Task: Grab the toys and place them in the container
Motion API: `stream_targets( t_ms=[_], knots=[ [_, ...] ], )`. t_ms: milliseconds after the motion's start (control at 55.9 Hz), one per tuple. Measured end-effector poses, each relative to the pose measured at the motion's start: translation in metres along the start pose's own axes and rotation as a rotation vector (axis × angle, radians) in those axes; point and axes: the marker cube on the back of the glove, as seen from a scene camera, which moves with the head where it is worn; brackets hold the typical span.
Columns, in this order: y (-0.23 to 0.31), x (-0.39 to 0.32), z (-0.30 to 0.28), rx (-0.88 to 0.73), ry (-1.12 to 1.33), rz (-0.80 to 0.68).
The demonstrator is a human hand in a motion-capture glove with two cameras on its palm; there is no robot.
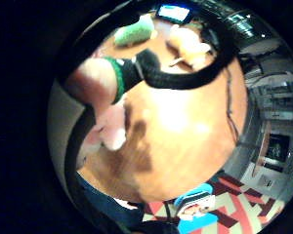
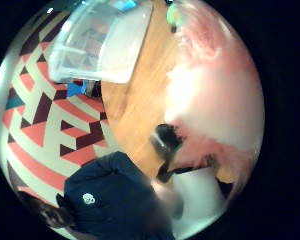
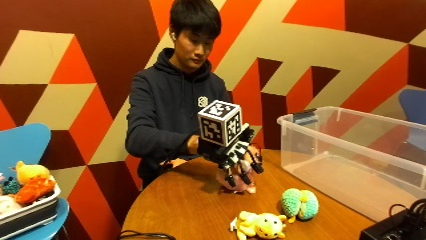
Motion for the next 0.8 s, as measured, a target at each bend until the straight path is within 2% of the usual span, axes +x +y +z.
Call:
stream_targets(
  t_ms=[143,232,375,500,626,733,804],
  knots=[
    [-0.015,-0.001,0.005,0.175,0.009,-0.021],
    [-0.011,-0.014,-0.007,0.216,-0.039,-0.059],
    [0.009,-0.063,-0.072,0.284,-0.232,-0.161],
    [-0.004,-0.09,-0.15,0.504,-0.263,-0.249],
    [-0.038,-0.12,-0.2,0.692,-0.433,-0.278],
    [-0.067,-0.157,-0.199,0.744,-0.487,-0.314],
    [-0.089,-0.181,-0.177,0.687,-0.462,-0.338]
  ],
)
